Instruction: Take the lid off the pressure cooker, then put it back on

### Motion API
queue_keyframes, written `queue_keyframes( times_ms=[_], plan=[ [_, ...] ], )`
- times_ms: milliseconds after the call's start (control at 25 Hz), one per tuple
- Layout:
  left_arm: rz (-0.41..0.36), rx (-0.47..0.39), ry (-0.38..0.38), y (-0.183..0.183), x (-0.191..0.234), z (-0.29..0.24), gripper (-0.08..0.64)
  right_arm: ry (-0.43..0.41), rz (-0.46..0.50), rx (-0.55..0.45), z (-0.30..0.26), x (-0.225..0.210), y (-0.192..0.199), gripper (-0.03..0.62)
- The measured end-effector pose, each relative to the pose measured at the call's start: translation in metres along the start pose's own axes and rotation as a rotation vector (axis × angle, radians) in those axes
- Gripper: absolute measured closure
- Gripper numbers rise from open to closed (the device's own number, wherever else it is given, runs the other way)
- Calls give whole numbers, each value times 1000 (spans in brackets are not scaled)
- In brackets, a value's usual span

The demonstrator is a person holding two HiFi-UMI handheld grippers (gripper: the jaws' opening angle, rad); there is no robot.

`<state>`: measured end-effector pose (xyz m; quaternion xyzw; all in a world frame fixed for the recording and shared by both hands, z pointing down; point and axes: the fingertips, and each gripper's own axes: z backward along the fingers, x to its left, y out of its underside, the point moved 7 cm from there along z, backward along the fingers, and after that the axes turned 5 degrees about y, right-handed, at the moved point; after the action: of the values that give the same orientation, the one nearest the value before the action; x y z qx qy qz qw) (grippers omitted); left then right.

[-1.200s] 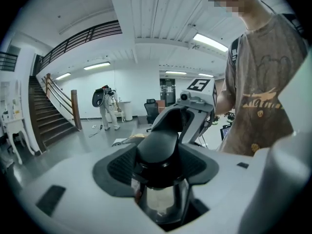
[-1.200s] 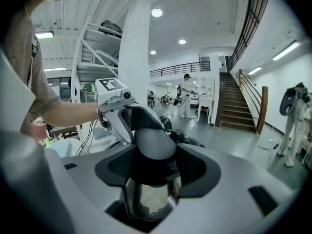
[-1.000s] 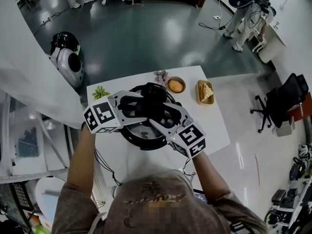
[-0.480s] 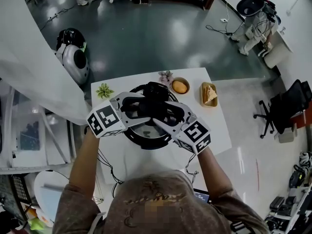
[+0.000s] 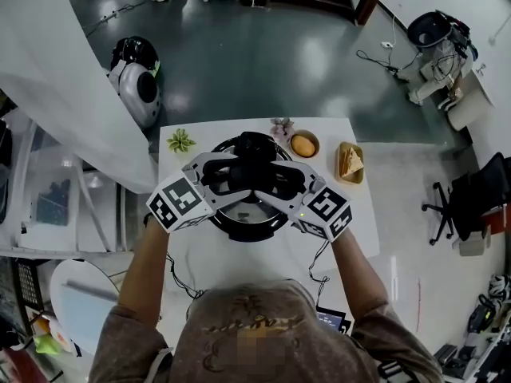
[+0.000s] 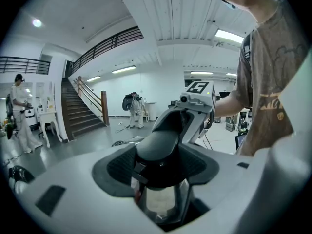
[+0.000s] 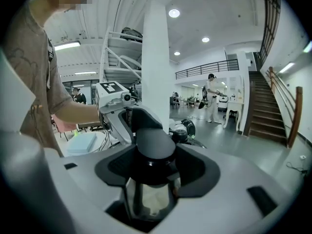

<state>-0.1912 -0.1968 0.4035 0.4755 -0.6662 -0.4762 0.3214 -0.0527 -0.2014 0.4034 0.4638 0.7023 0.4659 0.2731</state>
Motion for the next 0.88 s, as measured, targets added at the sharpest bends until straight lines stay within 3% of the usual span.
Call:
queue_keyframes(
  times_ms=[560,880],
  plan=[
    [94,13,-208,1,-13,2,285,-197,73,-3,-9,-14,-3,337],
    [112,5,-305,2,-20,4,284,-181,82,-13,-9,-14,-3,335]
  ],
)
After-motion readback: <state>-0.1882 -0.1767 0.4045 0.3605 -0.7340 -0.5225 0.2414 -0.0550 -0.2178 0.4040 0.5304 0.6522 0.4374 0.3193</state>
